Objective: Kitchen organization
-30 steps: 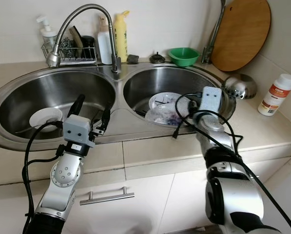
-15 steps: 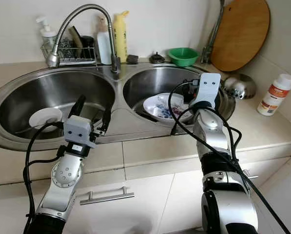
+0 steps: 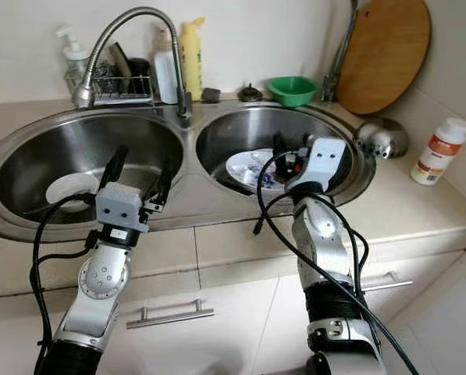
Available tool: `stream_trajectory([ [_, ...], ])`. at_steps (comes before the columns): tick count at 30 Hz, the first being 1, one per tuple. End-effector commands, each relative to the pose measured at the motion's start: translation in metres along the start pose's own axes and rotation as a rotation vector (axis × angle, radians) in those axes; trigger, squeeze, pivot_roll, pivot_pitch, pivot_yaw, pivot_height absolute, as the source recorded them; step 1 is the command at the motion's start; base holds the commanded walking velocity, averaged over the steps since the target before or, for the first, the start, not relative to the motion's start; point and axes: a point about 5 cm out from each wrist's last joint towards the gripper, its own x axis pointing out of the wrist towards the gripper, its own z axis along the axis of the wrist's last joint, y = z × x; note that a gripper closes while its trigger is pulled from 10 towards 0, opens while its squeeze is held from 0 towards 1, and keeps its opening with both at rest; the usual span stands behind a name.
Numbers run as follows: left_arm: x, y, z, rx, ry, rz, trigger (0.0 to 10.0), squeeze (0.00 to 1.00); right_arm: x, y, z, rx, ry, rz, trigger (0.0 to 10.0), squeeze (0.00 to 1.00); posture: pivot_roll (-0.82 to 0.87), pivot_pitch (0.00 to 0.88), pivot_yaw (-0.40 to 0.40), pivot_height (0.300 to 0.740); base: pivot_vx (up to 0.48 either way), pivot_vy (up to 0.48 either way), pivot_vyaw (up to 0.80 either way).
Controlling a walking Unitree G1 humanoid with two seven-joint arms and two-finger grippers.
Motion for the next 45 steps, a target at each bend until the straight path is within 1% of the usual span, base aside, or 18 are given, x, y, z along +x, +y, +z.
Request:
stream_trajectory([
  [1,0.003,0.002,0.007,0.011,-0.041,0.01,10.0,0.0,0.001,-0.002,0.009,-0.019,-0.044,0.004,10.0,0.0,0.0,0.0,-0.04,0.74,0.0,0.0,0.0],
  [6,0.004,0.004,0.007,0.011,-0.044,0.022,10.0,0.0,-0.004,0.0,0.017,-0.016,-0.093,0.014,10.0,0.0,0.0,0.0,-0.038,0.74,0.0,0.0,0.0],
  [13,0.004,0.001,0.007,0.004,-0.042,0.014,10.0,0.0,-0.004,0.002,0.018,-0.009,-0.095,0.017,10.0,0.0,0.01,0.0,-0.038,0.74,0.0,0.0,0.0],
  [27,0.003,0.0,0.006,0.0,-0.041,0.011,10.0,0.0,-0.004,0.001,0.019,0.008,-0.088,0.008,10.0,0.0,0.01,0.0,-0.039,0.74,0.0,0.0,0.0],
  [45,0.006,0.001,0.008,0.0,-0.046,0.007,10.0,0.0,-0.004,0.0,0.02,0.015,-0.091,-0.003,10.0,0.0,0.01,0.0,-0.039,0.74,-0.245,0.0,0.0],
])
